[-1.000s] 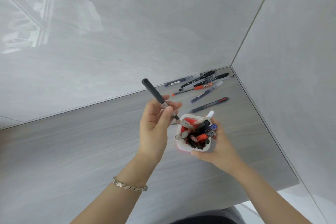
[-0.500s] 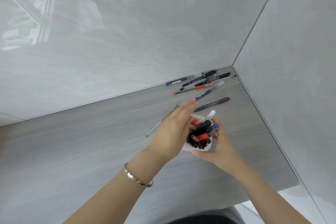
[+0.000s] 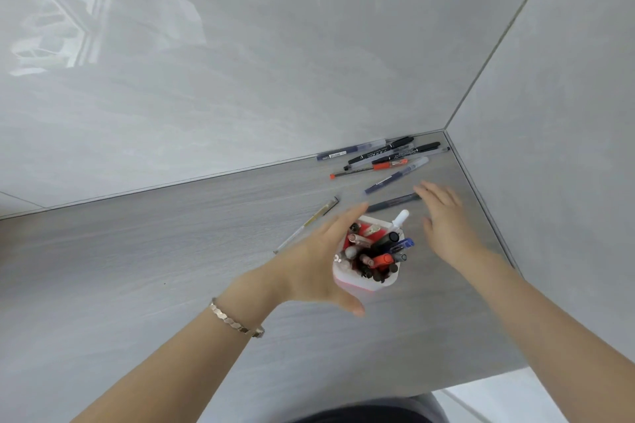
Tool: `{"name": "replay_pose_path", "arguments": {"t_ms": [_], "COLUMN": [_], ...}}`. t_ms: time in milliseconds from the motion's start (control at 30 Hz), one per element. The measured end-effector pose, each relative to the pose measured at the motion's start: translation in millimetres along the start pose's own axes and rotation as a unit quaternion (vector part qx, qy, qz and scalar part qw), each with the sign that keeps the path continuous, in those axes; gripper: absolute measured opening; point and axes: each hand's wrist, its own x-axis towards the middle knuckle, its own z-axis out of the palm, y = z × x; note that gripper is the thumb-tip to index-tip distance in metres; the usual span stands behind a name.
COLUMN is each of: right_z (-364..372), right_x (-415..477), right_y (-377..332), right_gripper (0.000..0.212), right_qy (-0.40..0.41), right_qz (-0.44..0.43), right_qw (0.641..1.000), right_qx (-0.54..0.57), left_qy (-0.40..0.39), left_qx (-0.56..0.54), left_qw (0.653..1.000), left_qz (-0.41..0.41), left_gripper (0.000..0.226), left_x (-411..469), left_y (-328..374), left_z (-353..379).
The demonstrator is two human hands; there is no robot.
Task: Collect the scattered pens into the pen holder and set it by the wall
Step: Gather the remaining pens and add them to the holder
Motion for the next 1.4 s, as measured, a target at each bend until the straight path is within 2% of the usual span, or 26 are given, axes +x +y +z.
{"name": "replay_pose_path", "arguments": {"t_ms": [67,133,267,333,433,567,633,700,800,900,1033,1100,1200,1400], "right_z": [1.8,6.6,11.9,12.4,17.2,33.5,39.1,39.0,27.1,-1.9,-60.8,-82.9,-91.0,-74.6], "right_x": [18.3,26.3,19.8,13.1,6.7,3.8,2.4,-1.8,-18.4,-44.1,-84.1,-99.5,-108.0,-96.5], "right_y": [0.2,-0.8,-4.3,-10.9,-28.5,-42.4,-43.6,-44.4,-50.2,-70.1,-109.8,-132.0,-156.6,-186.6], "right_gripper": [0.050,0.044,0.026,0.023,0.022,0.026,0.030,0.028,0.025,0.019,0.007,0.022,0.021,0.036], "right_qy": [-0.030,-0.062,-0.029,-0.010,-0.027,-0.078,-0.093,-0.098,-0.109,-0.087,-0.106,-0.124,-0.154,-0.247], "right_qz": [0.000,0.005,-0.022,-0.018,-0.037,-0.134,-0.146,-0.134,-0.104,-0.081,-0.123,-0.153,-0.163,-0.108], "right_qw": [0.999,0.996,0.996,0.999,0.998,0.988,0.983,0.982,0.984,0.992,0.987,0.980,0.969,0.943], "right_qx": [-0.039,-0.066,-0.082,-0.042,0.033,-0.028,-0.068,-0.088,-0.093,-0.035,0.019,-0.019,-0.102,-0.194], "left_qy": [0.057,0.113,0.163,0.190,0.248,0.315,0.336,0.345,0.352,0.355,0.354,0.349,0.332,0.306], "left_qx": [0.035,0.016,0.000,-0.027,-0.066,-0.071,-0.067,-0.069,-0.077,-0.102,-0.133,-0.134,-0.120,-0.112], "left_qw": [0.997,0.993,0.985,0.980,0.966,0.946,0.938,0.934,0.931,0.927,0.924,0.926,0.934,0.943], "left_qz": [0.024,0.035,0.064,0.059,0.031,-0.029,-0.048,-0.055,-0.056,-0.065,-0.065,-0.060,-0.050,-0.066], "left_gripper": [0.111,0.099,0.085,0.083,0.080,0.084,0.094,0.097,0.088,0.086,0.089,0.092,0.092,0.090], "left_x": [2.3,5.2,-1.5,-19.0,-52.9,-89.4,-101.7,-110.9,-117.0,-116.2,-112.3,-111.3,-111.0,-110.3], "left_y": [-0.8,-1.4,-9.7,-16.0,-33.0,-51.4,-60.4,-66.9,-72.9,-74.8,-72.2,-71.5,-72.9,-73.2], "left_z": [7.8,13.7,21.1,21.5,22.7,23.3,23.6,24.4,26.7,28.2,24.8,22.5,21.6,19.4]}}
